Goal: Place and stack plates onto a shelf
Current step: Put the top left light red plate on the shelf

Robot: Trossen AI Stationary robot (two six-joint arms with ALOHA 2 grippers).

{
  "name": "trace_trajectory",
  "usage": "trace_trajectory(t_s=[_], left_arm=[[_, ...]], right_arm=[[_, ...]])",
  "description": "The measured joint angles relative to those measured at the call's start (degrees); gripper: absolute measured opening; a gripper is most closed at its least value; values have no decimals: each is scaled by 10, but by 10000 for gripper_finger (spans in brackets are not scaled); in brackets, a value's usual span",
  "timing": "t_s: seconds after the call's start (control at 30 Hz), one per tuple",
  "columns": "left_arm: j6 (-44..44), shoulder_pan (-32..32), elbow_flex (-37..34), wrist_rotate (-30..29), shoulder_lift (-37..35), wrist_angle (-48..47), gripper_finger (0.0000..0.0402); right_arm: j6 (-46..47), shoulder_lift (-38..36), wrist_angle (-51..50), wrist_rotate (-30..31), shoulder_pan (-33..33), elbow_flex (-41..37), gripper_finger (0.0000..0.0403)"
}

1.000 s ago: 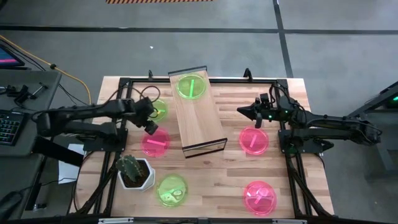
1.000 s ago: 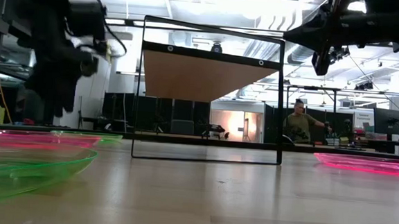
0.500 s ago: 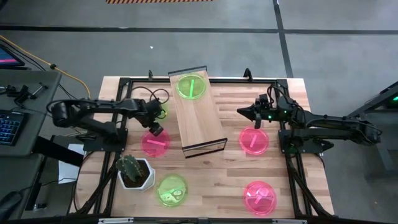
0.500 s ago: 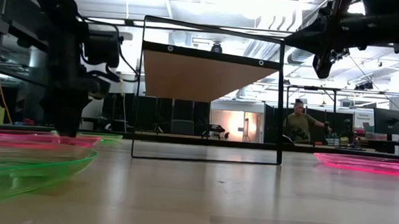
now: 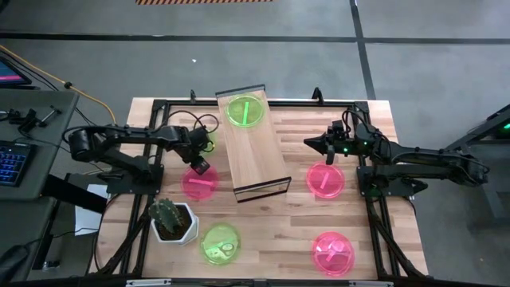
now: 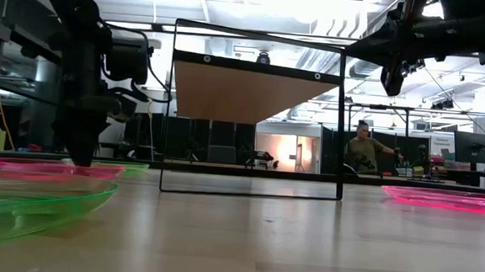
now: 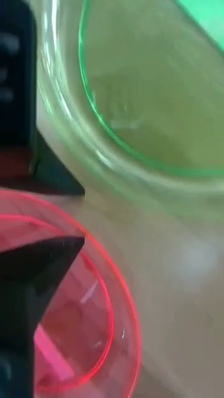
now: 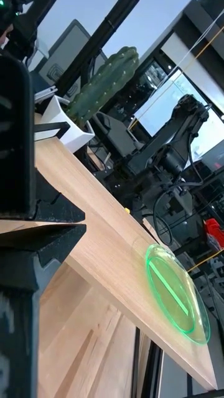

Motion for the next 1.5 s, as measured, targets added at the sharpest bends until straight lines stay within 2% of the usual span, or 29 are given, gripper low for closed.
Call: trace_trajectory(t_s=[0.1, 0.17, 0.4, 0.63, 1.07, 1.23, 1.37, 1.5], left_arm=[[10, 0, 1, 4, 0, 0, 23], [10, 0, 1, 4, -1, 0, 8], [13, 1, 28, 4, -33, -52, 2], [42, 1, 92, 24, -70, -167, 1], [61, 1, 241, 13, -114, -414, 0], [56, 1, 337, -16, -137, -506, 0], [38, 1, 431, -25, -151, -498, 0], [26, -4, 499, -30, -145, -404, 0]], right_arm=[[0, 0, 0, 0, 0, 0, 0], [0, 0, 0, 0, 0, 0, 0], [0, 0, 0, 0, 0, 0, 0], [-1, 0, 0, 1, 0, 0, 0], [-5, 0, -1, 1, 0, 0, 0], [-5, 0, -1, 1, 0, 0, 0], [-4, 0, -1, 1, 0, 0, 0], [-4, 0, 0, 1, 0, 0, 0]])
